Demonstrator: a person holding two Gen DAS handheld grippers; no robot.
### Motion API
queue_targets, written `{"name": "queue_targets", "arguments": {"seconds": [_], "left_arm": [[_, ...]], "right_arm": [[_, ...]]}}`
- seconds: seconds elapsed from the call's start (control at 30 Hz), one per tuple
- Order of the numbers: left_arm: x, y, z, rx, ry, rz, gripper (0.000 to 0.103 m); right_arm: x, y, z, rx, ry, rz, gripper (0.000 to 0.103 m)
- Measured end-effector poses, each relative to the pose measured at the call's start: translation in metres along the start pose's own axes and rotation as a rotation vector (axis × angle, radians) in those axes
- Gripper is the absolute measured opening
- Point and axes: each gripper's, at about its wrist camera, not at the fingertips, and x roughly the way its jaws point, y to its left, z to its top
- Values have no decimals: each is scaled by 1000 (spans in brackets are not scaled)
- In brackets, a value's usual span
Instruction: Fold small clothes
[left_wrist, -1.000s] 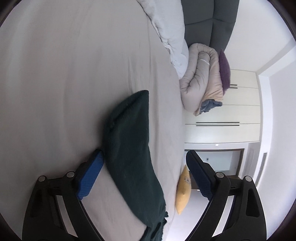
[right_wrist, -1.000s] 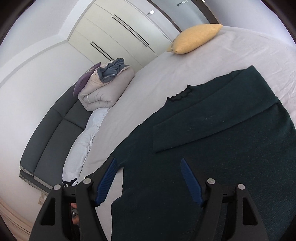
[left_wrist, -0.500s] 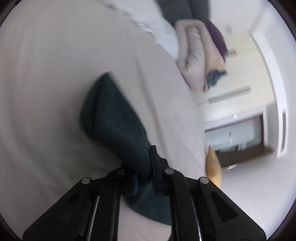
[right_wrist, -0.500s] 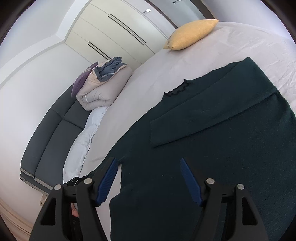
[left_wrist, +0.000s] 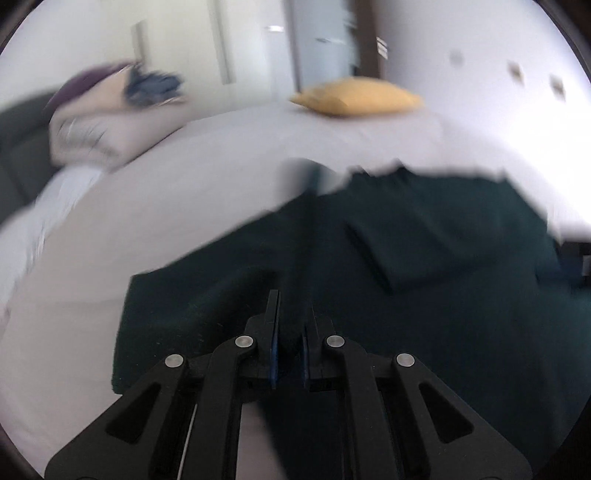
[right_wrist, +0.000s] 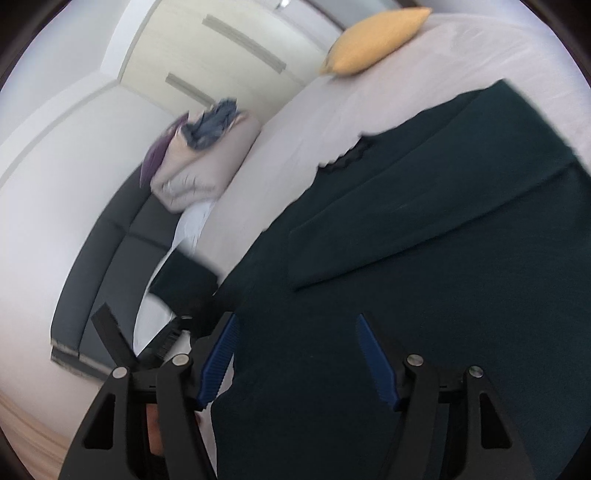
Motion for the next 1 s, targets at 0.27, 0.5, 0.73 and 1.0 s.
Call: {"name": "queue_targets", "arguments": {"seconds": [0.27,0.5,0.73,1.0], "left_arm": [[27,-9,-21,80,-6,45,8],[33,8,-11,97,-22,65,8],[24,27,-7,23,-1,-13,10],[-28,107,5,-298,-118,-234,14]], "right_arm": [[82,-2,27,148,191,172,70],[146,2,26,282,331,204,70],[166,24,27,162,363,155,11],[104,69,68,-226,256,-36,9]]}}
